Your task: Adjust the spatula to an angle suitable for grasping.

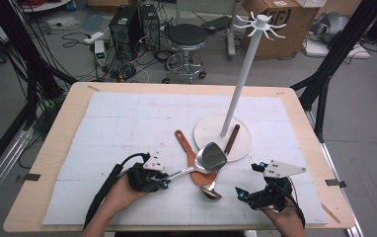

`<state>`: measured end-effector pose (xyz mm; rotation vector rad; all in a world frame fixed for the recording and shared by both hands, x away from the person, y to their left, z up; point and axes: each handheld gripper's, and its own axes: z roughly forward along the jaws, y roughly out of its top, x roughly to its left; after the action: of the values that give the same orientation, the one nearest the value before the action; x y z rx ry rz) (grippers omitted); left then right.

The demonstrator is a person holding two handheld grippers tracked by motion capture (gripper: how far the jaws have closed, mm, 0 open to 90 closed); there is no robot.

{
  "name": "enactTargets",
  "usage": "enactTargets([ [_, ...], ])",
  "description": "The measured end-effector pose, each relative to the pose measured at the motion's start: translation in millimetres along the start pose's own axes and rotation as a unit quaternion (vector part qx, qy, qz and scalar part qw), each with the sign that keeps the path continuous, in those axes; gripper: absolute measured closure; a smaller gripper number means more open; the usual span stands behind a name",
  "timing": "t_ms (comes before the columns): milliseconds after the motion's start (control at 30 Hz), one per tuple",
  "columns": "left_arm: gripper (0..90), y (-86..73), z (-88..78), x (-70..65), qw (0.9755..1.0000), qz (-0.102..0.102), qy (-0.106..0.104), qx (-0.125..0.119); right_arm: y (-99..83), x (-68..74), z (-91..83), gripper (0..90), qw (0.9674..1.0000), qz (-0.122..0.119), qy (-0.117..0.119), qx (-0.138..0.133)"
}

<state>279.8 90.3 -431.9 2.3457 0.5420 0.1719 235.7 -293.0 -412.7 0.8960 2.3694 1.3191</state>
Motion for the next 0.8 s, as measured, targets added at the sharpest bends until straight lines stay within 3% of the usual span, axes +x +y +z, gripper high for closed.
enactTargets([
  [300, 73.8, 17.7, 13.7, -4.1, 0.9995, 0.025, -0.015, 0.01, -2.3, -1.8, -2.3, 0.5, 1.0, 0.004, -0.001, -0.001],
  [700, 72.7, 21.8, 18.9, -4.2, 0.9995, 0.023, -0.021, 0.007, -4.2, -1.7, 0.4, 0.5, 1.0, 0.004, 0.0, 0.007],
  [800, 68.3, 21.2, 17.6, -3.7, 0.9996, 0.021, -0.019, 0.008, -4.5, -1.5, 0.9, 0.5, 1.0, 0.004, 0.0, 0.008],
])
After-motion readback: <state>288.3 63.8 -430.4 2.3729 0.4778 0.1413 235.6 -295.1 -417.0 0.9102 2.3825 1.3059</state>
